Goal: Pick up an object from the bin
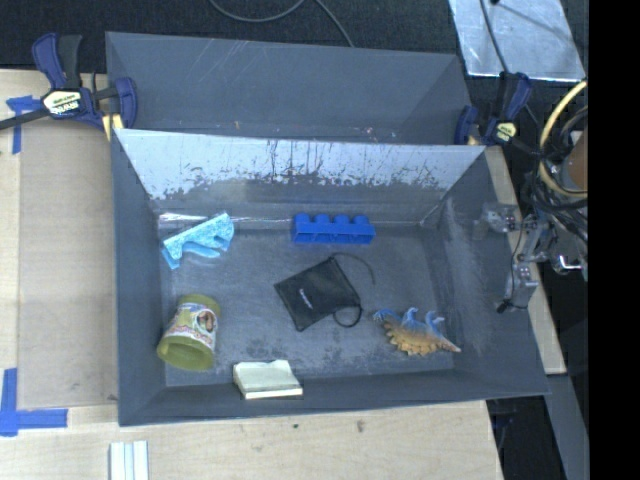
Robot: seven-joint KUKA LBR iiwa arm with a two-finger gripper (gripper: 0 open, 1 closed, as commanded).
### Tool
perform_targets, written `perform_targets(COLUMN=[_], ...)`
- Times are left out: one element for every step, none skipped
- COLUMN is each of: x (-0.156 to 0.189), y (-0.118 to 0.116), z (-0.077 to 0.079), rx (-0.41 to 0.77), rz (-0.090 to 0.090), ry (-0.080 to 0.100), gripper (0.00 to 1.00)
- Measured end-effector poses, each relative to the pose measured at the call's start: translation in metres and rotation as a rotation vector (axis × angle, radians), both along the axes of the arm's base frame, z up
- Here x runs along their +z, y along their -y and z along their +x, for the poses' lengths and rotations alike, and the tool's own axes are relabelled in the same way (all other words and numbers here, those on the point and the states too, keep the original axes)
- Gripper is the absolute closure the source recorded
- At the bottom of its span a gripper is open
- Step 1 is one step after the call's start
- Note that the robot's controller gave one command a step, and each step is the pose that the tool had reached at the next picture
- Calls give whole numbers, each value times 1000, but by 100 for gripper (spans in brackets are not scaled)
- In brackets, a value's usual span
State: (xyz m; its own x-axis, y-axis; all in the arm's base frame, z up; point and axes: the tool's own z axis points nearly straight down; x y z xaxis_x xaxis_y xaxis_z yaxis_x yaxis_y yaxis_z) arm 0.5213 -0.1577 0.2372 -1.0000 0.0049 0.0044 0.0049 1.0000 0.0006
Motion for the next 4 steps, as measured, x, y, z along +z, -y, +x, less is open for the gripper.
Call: perform_targets(x=[5,-46,-91,-112], y=[-1,-26,-61,-52], z=[1,-6,12,0], rx=[3,26,131,196], rz=[-2,-3,-2,-2], ry=[8,12,10,12], gripper=[0,0,0,0])
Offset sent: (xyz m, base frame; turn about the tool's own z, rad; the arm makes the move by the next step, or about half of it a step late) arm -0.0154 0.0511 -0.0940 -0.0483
